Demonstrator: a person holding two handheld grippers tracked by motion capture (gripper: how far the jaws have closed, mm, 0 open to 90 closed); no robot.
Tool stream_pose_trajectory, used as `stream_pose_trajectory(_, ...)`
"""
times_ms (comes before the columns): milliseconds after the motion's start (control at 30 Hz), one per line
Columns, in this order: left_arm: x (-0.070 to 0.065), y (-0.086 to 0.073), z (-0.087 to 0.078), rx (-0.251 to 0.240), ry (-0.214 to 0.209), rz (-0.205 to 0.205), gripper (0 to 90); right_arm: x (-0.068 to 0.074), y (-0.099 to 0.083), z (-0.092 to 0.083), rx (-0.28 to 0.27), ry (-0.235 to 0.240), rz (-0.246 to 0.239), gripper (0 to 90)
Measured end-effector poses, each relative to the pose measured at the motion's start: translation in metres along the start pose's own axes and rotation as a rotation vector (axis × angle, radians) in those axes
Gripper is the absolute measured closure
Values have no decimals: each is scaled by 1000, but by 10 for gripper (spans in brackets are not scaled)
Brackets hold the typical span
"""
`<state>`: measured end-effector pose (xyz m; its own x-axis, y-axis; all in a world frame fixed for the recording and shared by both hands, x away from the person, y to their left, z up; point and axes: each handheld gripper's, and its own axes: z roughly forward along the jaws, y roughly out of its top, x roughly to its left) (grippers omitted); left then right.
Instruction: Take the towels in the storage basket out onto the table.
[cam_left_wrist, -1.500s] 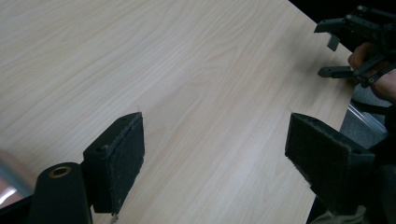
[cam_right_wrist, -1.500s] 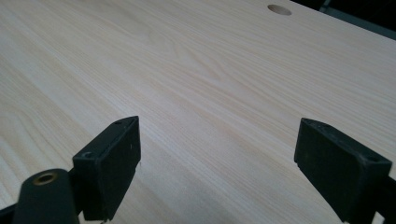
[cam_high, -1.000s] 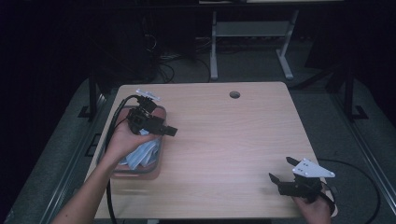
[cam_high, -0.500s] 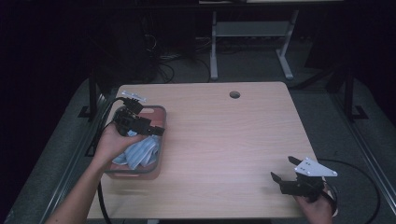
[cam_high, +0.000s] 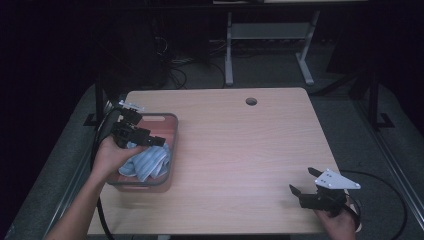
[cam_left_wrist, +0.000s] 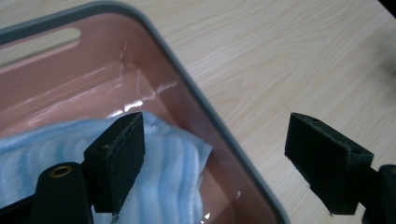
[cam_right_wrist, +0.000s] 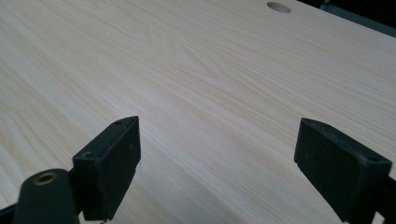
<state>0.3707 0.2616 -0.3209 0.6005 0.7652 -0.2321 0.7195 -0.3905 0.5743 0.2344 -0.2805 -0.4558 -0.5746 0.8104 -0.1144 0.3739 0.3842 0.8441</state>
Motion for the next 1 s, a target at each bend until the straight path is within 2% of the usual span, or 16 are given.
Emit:
stream_pose_trajectory(400, 26, -24, 0, 9, 43, -71, 196, 0, 0, 0, 0, 2, 1, 141)
stream_pose_trajectory(733, 38, -39, 7, 21, 62, -110, 199, 1, 0, 1, 0, 6, -6, 141)
stream_pose_trajectory(1000, 43, -46, 14, 44, 92, -122, 199, 1, 0, 2, 2, 7, -3, 141)
